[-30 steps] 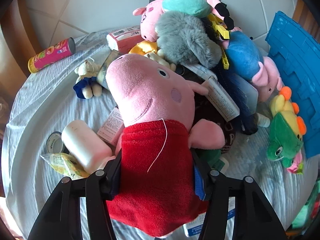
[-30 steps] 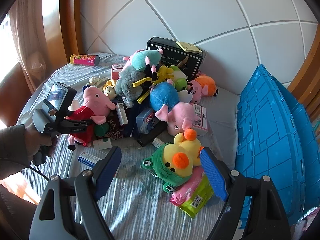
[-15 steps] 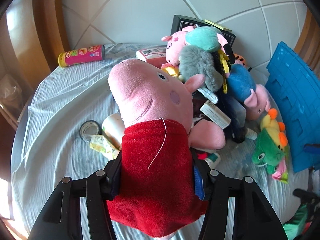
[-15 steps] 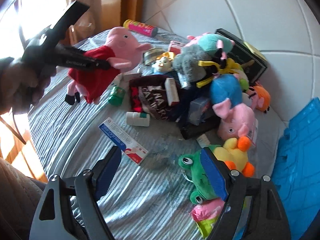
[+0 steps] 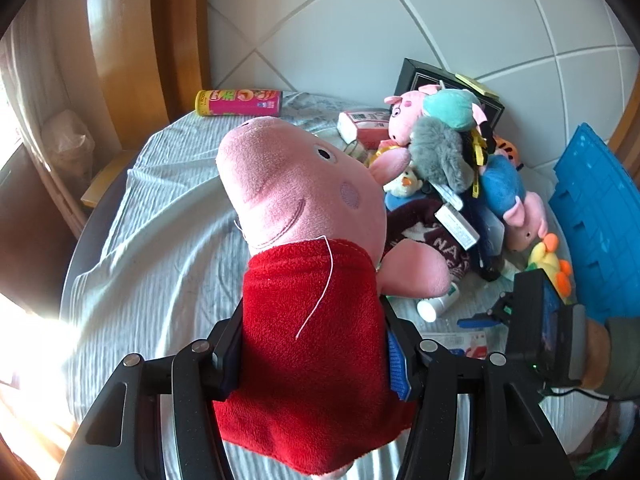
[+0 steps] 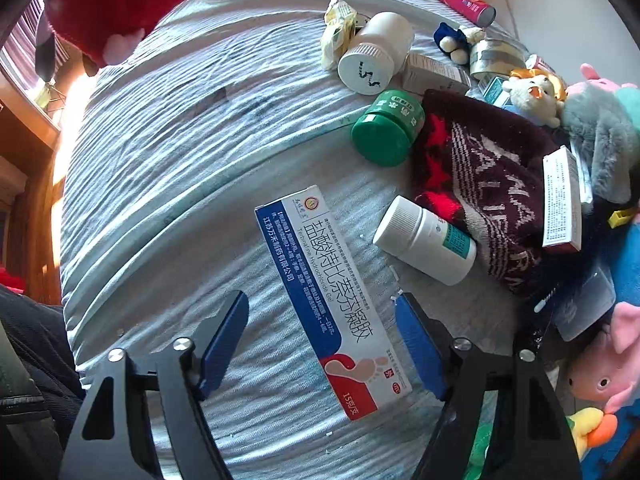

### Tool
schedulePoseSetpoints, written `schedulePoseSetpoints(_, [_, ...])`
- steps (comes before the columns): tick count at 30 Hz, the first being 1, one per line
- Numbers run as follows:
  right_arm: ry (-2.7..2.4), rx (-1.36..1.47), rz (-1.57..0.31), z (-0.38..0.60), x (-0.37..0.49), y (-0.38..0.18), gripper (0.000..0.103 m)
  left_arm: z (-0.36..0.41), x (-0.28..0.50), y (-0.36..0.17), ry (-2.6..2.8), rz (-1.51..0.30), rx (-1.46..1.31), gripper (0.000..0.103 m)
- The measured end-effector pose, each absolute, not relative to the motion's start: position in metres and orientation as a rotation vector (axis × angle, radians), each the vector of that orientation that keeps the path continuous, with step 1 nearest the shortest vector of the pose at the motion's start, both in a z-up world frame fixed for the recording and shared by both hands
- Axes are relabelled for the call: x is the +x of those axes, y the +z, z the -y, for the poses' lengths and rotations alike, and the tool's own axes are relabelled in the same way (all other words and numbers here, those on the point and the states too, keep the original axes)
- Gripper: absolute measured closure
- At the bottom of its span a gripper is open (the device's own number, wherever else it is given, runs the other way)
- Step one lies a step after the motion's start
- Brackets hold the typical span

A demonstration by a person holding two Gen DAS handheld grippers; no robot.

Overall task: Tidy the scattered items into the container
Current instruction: 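Grasp the white-blue medicine box with the right gripper while the left holds the pig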

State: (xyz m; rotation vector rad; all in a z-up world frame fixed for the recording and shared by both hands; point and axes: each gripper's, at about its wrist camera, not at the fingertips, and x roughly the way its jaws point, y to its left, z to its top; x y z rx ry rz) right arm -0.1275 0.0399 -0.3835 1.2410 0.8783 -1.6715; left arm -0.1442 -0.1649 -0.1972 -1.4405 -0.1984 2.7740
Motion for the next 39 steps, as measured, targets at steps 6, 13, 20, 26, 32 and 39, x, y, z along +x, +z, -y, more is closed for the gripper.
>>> schedulePoseSetpoints(6, [-1.66, 1.281, -0.881, -0.042, -0.124, -0.391, 0.038, 0.171, -0.138, -0.199, 2.782, 0.217, -1.447, 0.047])
schedulePoseSetpoints(13, [-1.675, 1.334, -0.852, -0.045, -0.118, -0.398, 0.058, 0.17, -0.137, -0.196, 2.78, 0.205, -1.42, 0.047])
schedulePoseSetpoints(20, [-1.722, 1.344, -0.836, -0.05, -0.111, -0.388, 0.063, 0.174, -0.131, -0.186, 2.802, 0.22, -1.388, 0.047])
schedulePoseSetpoints(26, [-1.781, 1.344, -0.805, -0.062, -0.105, -0.37, 0.063, 0.176, -0.126, -0.179, 2.816, 0.221, -1.365, 0.047])
schedulePoseSetpoints(32, [-1.843, 1.334, -0.779, -0.078, -0.095, -0.349, 0.064, 0.168, -0.12, -0.17, 2.819, 0.203, -1.33, 0.047])
schedulePoseSetpoints(39, [-1.957, 1.3, -0.699, -0.082, -0.091, -0.31, 0.064, 0.163, -0.109, -0.154, 2.829, 0.174, -1.287, 0.047])
